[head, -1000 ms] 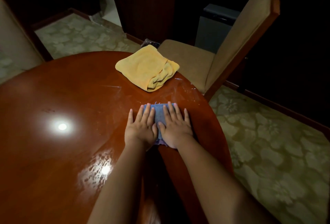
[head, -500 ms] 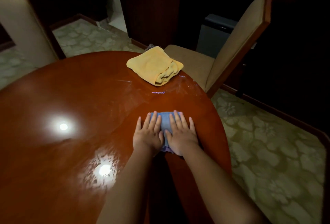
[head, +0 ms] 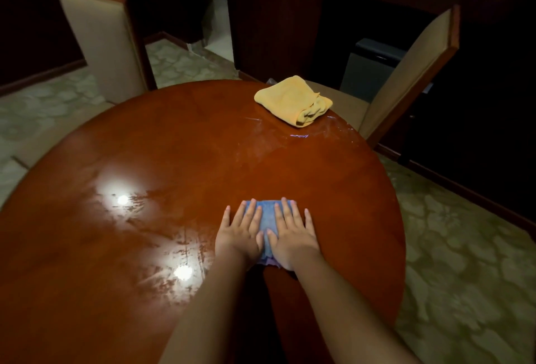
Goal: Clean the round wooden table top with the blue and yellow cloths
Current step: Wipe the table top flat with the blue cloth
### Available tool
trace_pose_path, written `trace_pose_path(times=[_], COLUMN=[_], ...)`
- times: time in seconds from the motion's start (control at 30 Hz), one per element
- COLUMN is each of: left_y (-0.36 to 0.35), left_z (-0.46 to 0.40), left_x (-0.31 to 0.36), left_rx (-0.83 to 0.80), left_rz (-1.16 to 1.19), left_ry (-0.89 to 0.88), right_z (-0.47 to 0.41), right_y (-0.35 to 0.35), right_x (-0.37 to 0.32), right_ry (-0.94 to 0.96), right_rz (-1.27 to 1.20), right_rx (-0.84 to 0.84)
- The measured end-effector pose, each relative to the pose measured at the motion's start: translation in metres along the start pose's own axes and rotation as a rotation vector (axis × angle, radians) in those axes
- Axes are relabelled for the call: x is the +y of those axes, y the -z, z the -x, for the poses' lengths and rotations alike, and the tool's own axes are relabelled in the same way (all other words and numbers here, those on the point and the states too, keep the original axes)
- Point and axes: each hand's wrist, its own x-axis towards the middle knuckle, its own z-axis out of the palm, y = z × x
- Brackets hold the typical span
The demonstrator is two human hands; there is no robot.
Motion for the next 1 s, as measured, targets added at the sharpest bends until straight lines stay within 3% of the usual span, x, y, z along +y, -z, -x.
trace_pose_path(times=[0.3, 0.57, 1.0], left_y=[-0.001, 0.024, 0.068], left_z=[-0.027, -0.123, -0.25], left_x=[-0.037, -0.081, -0.109], left_rx=[0.133, 0.25, 0.169], left_rz=[0.075, 0.212, 0.104], left_ry=[0.038, 0.093, 0.168], right_z=[-0.047, -0.151, -0.28], right_y=[0.016, 0.055, 0.105], right_x=[-0.022, -0.023, -0.001], right_ry=[0.045, 0.044, 0.057], right_rz=[0.051, 0.011, 0.019], right_rx=[0.026, 0.063, 0.131])
